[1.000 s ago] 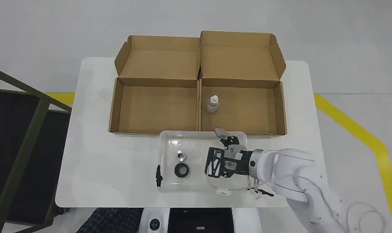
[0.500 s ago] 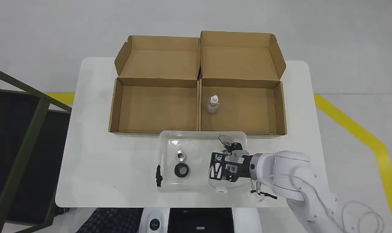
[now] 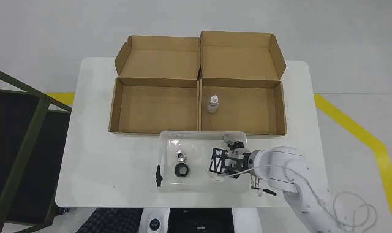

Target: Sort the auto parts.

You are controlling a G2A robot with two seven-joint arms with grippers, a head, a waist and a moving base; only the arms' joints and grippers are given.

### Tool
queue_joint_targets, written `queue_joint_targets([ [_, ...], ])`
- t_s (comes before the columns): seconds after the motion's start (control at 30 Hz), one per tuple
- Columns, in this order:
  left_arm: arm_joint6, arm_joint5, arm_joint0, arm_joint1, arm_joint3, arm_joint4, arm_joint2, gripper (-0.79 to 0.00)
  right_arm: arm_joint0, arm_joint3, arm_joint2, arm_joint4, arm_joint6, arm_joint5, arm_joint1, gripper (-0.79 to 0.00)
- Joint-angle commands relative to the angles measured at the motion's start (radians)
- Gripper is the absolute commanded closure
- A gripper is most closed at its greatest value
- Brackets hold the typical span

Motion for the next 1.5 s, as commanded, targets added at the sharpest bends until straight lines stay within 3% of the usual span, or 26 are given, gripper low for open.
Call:
queue_joint_targets([
  [0.0, 0.000, 0.000, 0.000, 0.000, 0.000, 0.000, 0.000, -0.785, 0.004, 0.005, -0.006, -0.004, 0.004, 0.009, 0.000, -0.785],
  [0.1, 0.000, 0.000, 0.000, 0.000, 0.000, 0.000, 0.000, -0.785, 0.008, 0.011, -0.016, -0.009, 0.011, 0.018, 0.001, -0.727],
  [0.27, 0.000, 0.000, 0.000, 0.000, 0.000, 0.000, 0.000, -0.785, 0.023, 0.034, -0.036, -0.013, 0.014, 0.028, 0.001, -0.468],
  [0.37, 0.000, 0.000, 0.000, 0.000, 0.000, 0.000, 0.000, -0.785, 0.033, 0.044, -0.044, -0.014, 0.017, 0.035, 0.001, -0.382],
  [0.63, 0.000, 0.000, 0.000, 0.000, 0.000, 0.000, 0.000, -0.785, 0.043, 0.048, -0.060, -0.045, 0.037, 0.060, 0.003, -0.305],
  [0.9, 0.000, 0.000, 0.000, 0.000, 0.000, 0.000, 0.000, -0.785, 0.048, 0.036, -0.076, -0.056, 0.033, 0.076, 0.004, -0.009],
  [1.17, 0.000, 0.000, 0.000, 0.000, 0.000, 0.000, 0.000, -0.785, 0.039, -0.003, -0.070, -0.051, -0.006, 0.070, 0.009, 0.000],
  [1.47, 0.000, 0.000, 0.000, 0.000, 0.000, 0.000, 0.000, -0.785, -0.047, -0.112, 0.019, 0.017, -0.271, 0.017, 0.027, 0.000],
])
